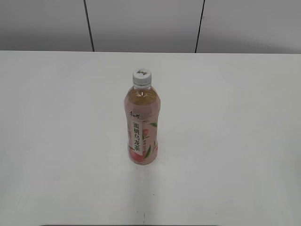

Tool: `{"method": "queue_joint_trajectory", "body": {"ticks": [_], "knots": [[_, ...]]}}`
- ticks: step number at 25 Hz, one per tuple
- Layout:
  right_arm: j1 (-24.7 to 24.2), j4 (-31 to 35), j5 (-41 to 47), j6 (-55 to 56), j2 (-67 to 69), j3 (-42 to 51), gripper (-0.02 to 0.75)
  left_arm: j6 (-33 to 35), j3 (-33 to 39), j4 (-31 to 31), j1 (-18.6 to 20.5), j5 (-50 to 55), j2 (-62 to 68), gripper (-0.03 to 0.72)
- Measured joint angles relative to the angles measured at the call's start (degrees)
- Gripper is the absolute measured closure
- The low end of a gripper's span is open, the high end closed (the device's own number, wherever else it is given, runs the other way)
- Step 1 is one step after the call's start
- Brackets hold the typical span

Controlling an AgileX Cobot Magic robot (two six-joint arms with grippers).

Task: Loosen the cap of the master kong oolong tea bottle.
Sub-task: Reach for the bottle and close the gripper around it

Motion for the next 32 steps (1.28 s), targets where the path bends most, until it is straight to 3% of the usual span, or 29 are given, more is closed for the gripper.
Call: {"method": "queue_joint_trajectory", "body": {"ticks": [28,32], "knots": [[0.0,0.0,0.0,0.0,0.0,0.0,0.267,0.0,0.0,-0.1,0.0,-0.1,0.0,0.408],[0.0,0.0,0.0,0.0,0.0,0.0,0.267,0.0,-0.8,-1.5,0.0,-4.8,0.0,0.408]]}}
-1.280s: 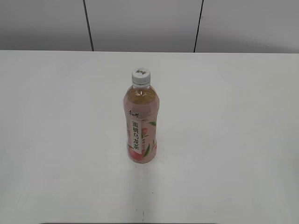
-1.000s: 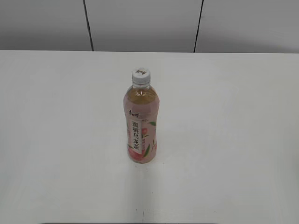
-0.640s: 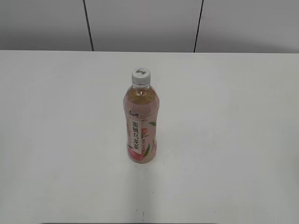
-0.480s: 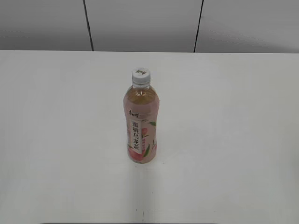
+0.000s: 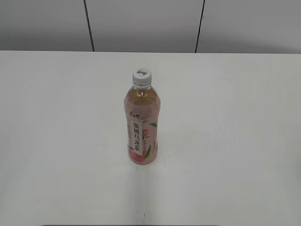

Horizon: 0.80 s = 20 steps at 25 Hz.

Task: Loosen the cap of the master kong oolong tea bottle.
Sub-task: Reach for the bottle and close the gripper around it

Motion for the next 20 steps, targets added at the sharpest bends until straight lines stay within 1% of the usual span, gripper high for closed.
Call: {"method": "queue_joint_trajectory", "body": {"ticks": [3,6,8,11,16,20], "knots": [[0.0,0.0,0.0,0.0,0.0,0.0,0.267,0.0,-0.3,-2.7,0.0,-10.2,0.0,0.408],[0.0,0.0,0.0,0.0,0.0,0.0,0.267,1.3,0.7,-3.1,0.0,-16.4,1.0,0.408],[0.0,0.0,0.0,0.0,0.0,0.0,0.267,3.1,2.9,-3.5,0.0,-18.9,2.4,0.408],[0.0,0.0,0.0,0.0,0.0,0.0,0.267,4.0,7.1,-4.0,0.0,-24.3,4.6,0.408],[0.0,0.0,0.0,0.0,0.0,0.0,0.267,4.3,13.2,-5.2,0.0,-39.4,7.8,0.408],[0.0,0.0,0.0,0.0,0.0,0.0,0.267,4.3,17.7,-5.8,0.0,-49.8,13.1,0.408]]}}
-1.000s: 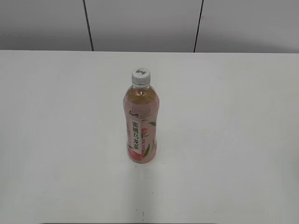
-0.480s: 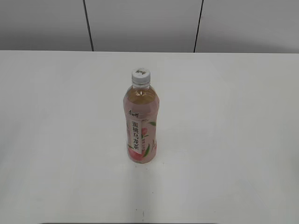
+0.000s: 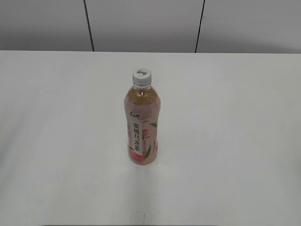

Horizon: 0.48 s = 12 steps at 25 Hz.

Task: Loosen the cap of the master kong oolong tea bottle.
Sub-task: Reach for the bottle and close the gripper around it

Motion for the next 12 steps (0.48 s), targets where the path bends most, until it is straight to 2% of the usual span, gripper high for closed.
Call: {"method": "queue_joint_trajectory", "body": {"ticks": [6,12], "knots": [[0.0,0.0,0.0,0.0,0.0,0.0,0.267,0.0,2.4,0.6,-1.3,-13.6,13.3,0.408],[0.0,0.0,0.0,0.0,0.0,0.0,0.267,0.0,2.4,6.0,-6.0,-28.1,31.4,0.408]]}}
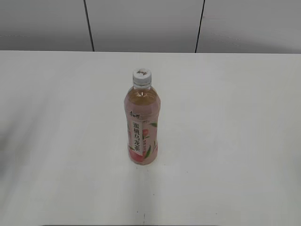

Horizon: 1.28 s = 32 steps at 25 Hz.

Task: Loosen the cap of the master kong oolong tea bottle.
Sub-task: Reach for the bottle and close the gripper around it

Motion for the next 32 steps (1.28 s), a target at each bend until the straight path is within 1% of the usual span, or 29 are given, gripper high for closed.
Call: {"method": "queue_joint_trajectory", "body": {"ticks": [4,8,10,12,16,18,20,23,25,28,32], "knots": [[0.0,0.0,0.0,0.0,0.0,0.0,0.267,0.0,0.0,2.5,-3.4,-8.1,12.7,0.408],[0.0,0.0,0.0,0.0,0.0,0.0,0.267,-1.9,0.0,4.6,-4.5,-15.1,21.0,0.407],[0.0,0.0,0.0,0.0,0.0,0.0,0.267,-3.9,0.0,9.0,-4.6,-17.6,24.4,0.401],[0.0,0.0,0.0,0.0,0.0,0.0,0.267,-7.0,0.0,14.7,-4.6,-19.8,27.4,0.397],[0.0,0.0,0.0,0.0,0.0,0.0,0.267,-12.4,0.5,23.9,-4.6,-27.5,32.9,0.388],[0.0,0.0,0.0,0.0,0.0,0.0,0.267,-13.0,0.5,29.7,-4.6,-31.2,36.1,0.364],[0.0,0.0,0.0,0.0,0.0,0.0,0.267,-13.2,0.5,34.7,-4.7,-36.1,39.4,0.316],[0.0,0.0,0.0,0.0,0.0,0.0,0.267,-13.4,0.5,37.4,-4.7,-43.1,45.0,0.204],[0.0,0.0,0.0,0.0,0.0,0.0,0.267,-13.4,0.5,37.5,-4.7,-44.3,49.0,0.129],[0.0,0.0,0.0,0.0,0.0,0.0,0.267,-13.6,-0.4,38.1,-5.0,-44.6,53.9,0.096],[0.0,0.0,0.0,0.0,0.0,0.0,0.267,-13.2,-3.0,39.5,-7.6,-44.6,57.5,0.093]]}}
